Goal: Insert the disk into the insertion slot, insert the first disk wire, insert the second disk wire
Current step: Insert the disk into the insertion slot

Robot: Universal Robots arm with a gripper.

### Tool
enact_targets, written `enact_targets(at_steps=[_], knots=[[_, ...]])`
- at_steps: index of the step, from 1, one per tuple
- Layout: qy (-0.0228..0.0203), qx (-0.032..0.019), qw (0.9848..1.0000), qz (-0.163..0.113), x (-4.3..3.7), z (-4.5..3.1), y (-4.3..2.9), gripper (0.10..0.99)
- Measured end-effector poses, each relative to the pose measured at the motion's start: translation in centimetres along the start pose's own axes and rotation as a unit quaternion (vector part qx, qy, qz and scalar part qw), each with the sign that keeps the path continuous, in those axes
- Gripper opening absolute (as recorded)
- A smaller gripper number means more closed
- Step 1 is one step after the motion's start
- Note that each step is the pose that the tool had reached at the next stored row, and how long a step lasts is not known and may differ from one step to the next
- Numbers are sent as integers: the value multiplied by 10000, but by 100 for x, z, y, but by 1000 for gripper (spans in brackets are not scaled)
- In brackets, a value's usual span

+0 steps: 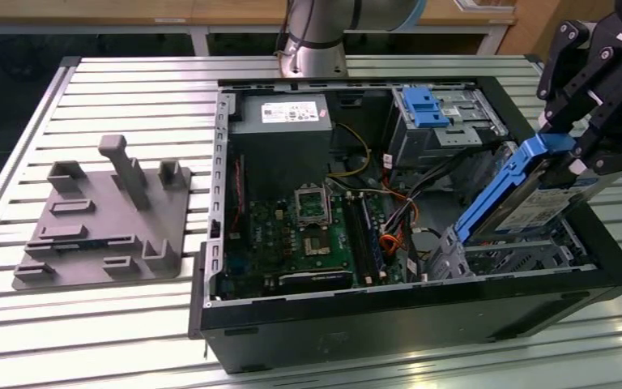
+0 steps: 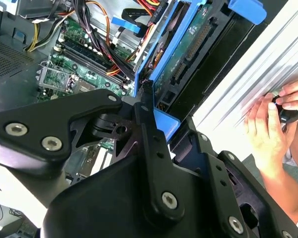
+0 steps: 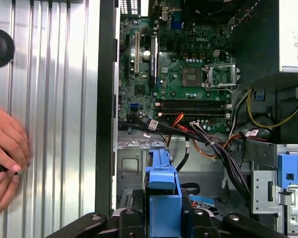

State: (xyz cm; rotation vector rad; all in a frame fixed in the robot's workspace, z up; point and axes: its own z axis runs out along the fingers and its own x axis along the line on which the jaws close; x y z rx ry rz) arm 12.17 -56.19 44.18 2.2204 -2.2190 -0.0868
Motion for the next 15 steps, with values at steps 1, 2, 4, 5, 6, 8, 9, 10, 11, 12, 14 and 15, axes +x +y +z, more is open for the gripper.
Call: enact_targets(at_steps=[1, 2, 4, 5, 6, 8, 9, 10, 11, 12, 14, 15], knots=[[0, 0, 10000, 0, 0, 7, 0, 365], [0, 0, 10000, 1, 1, 15, 0, 365], [-3, 1, 10000, 0, 2, 30, 0, 365], [-3, 1, 10000, 0, 1, 35, -1, 365], [-3, 1, 10000, -1, 1, 36, -2, 365], [-2, 1, 10000, -1, 2, 37, -1, 365], [-3, 1, 10000, -1, 2, 37, 0, 365], [-3, 1, 10000, -1, 2, 38, 0, 365], [-3, 1, 10000, -1, 2, 38, 0, 365], [-3, 0, 10000, 1, 2, 37, 0, 365], [-4, -15, 10000, 11, 1, 35, 1, 365], [-5, -22, 10000, 17, 1, 32, 0, 365]])
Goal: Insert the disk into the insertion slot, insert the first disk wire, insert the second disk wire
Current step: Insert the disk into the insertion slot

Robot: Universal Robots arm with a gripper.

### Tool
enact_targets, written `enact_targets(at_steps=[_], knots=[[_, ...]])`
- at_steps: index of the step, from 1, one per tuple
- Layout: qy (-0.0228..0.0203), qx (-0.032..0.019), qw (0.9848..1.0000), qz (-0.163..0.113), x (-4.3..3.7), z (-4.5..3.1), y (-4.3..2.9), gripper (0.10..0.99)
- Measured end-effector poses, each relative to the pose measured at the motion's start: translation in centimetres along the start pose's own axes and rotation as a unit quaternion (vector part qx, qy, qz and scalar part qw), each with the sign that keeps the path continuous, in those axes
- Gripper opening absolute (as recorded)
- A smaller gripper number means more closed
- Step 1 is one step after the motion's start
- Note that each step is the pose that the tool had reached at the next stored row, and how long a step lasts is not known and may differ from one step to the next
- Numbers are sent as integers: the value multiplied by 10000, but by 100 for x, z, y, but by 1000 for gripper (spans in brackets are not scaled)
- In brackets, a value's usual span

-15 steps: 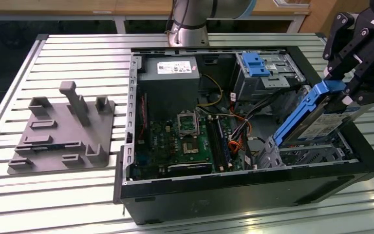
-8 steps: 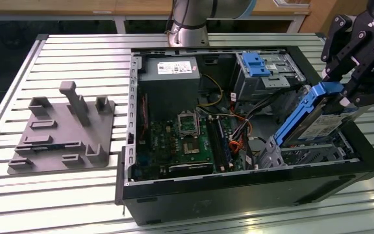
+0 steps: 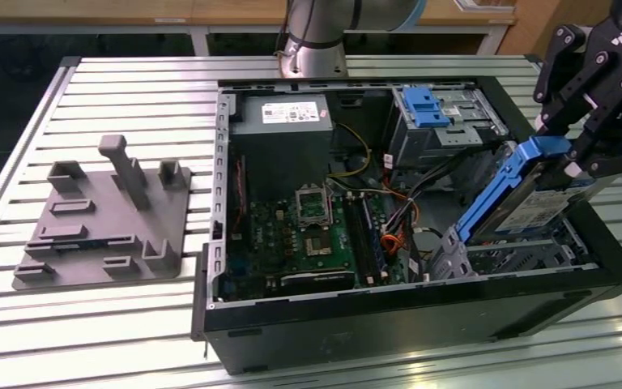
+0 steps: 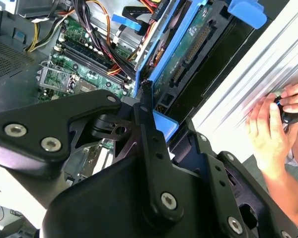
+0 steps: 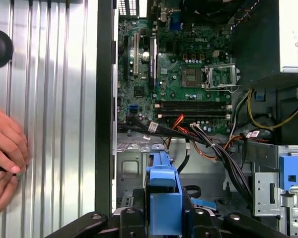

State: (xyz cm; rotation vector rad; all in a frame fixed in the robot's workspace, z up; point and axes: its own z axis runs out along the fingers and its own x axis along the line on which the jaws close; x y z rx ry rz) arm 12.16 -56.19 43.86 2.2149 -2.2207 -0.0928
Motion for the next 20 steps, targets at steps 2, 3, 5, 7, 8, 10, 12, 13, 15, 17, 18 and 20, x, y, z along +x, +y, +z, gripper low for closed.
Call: enact_targets(at_steps=[2, 3, 5, 7, 8, 10, 12, 13, 15, 17, 18, 20], knots=[[-2, -19, 10000, 15, 0, -12, 0, 365], [-1, -32, 10000, 25, 0, -20, 1, 365], [-1, -52, 10000, 44, -1, -34, 2, 365], [0, -70, 10000, 53, -2, -40, 1, 365], [1, -84, 9999, 55, -3, -40, -1, 365], [7, -121, 9999, 61, -2, -39, -6, 365], [11, -138, 9999, 71, -2, -31, -12, 365], [11, -141, 9999, 75, -1, -24, -14, 365], [11, -142, 9999, 78, -1, -7, -18, 365], [10, -142, 9999, 78, 0, 13, -22, 365], [10, -142, 9999, 79, 1, 27, -24, 365], [10, -143, 9999, 79, 2, 57, -27, 365]])
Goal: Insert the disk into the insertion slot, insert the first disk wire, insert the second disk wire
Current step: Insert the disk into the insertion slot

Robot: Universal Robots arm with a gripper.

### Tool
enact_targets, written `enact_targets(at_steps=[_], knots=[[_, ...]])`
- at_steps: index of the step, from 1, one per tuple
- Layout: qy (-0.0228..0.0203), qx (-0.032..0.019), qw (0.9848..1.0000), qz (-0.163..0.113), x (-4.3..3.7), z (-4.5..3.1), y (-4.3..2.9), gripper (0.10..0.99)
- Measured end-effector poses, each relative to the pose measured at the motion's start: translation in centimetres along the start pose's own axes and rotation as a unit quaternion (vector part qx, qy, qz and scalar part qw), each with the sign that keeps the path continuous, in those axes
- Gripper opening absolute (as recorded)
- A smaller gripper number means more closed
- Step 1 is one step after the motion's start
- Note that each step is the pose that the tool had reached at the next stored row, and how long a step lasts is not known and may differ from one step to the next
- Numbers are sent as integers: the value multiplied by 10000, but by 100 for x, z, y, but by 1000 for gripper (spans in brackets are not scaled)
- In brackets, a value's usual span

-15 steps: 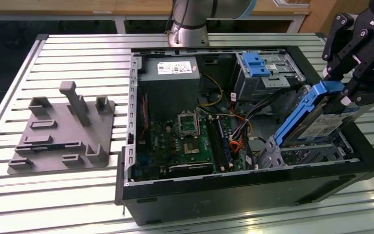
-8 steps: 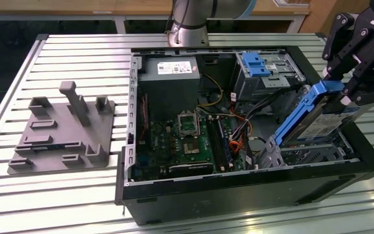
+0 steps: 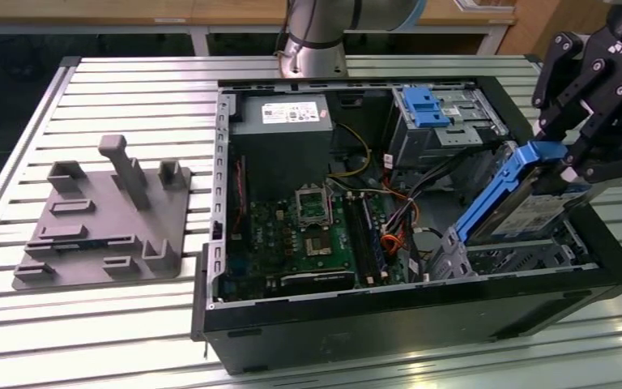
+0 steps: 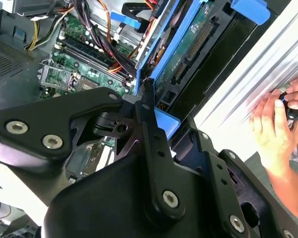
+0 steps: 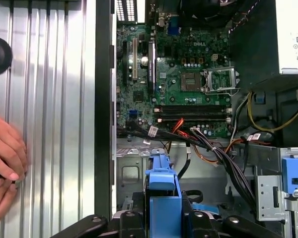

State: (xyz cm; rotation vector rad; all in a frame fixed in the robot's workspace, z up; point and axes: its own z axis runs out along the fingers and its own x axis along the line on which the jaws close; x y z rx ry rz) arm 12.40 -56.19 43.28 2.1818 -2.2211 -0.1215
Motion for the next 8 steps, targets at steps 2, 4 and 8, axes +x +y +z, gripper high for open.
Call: enact_targets(at_steps=[2, 4, 8], knots=[[1, -2, 10000, 0, 1, 33, -5, 365], [0, -5, 10000, 0, 2, 66, -10, 365], [0, -8, 10000, 0, 5, 134, -19, 365]])
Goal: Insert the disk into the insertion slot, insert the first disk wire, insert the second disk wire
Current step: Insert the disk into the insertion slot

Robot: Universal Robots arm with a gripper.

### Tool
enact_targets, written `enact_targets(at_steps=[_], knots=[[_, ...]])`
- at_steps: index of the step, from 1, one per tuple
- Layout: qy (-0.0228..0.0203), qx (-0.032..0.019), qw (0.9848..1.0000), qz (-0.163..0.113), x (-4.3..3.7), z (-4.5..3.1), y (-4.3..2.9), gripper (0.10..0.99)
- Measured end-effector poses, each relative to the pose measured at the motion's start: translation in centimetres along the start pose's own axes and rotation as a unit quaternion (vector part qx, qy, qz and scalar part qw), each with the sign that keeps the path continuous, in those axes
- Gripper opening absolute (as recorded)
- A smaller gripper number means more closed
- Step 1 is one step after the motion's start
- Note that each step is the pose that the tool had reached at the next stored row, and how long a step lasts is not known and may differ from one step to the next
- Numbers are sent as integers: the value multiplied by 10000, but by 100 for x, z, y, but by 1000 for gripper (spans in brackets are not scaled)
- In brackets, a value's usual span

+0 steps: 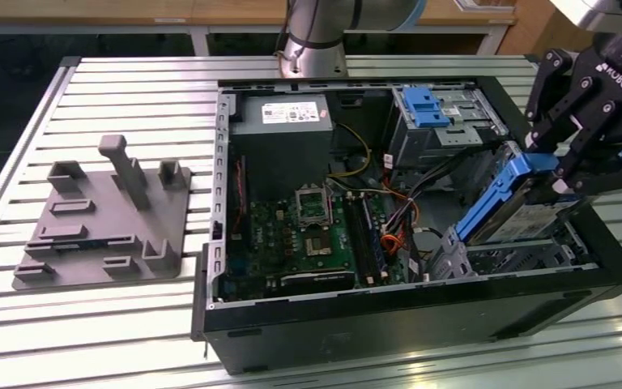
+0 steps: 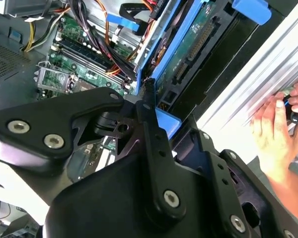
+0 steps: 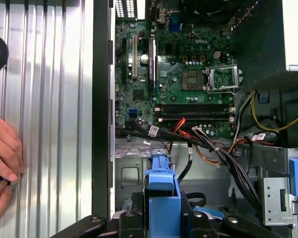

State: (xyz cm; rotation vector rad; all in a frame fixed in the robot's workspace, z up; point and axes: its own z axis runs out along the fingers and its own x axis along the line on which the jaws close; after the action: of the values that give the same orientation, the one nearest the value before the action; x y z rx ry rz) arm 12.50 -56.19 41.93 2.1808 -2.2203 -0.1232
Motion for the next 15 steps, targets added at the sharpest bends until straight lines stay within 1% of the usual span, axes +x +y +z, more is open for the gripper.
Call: enact_targets(at_steps=[9, 11, 12, 13, 15], knots=[[0, -3, 10000, 0, 12, 159, -17, 365], [2, -4, 10000, 0, 12, 168, -18, 373], [2, -4, 10000, 0, 12, 168, -18, 431], [2, -3, 10000, 0, 12, 168, -18, 431], [2, -3, 10000, 0, 12, 170, -18, 553]])
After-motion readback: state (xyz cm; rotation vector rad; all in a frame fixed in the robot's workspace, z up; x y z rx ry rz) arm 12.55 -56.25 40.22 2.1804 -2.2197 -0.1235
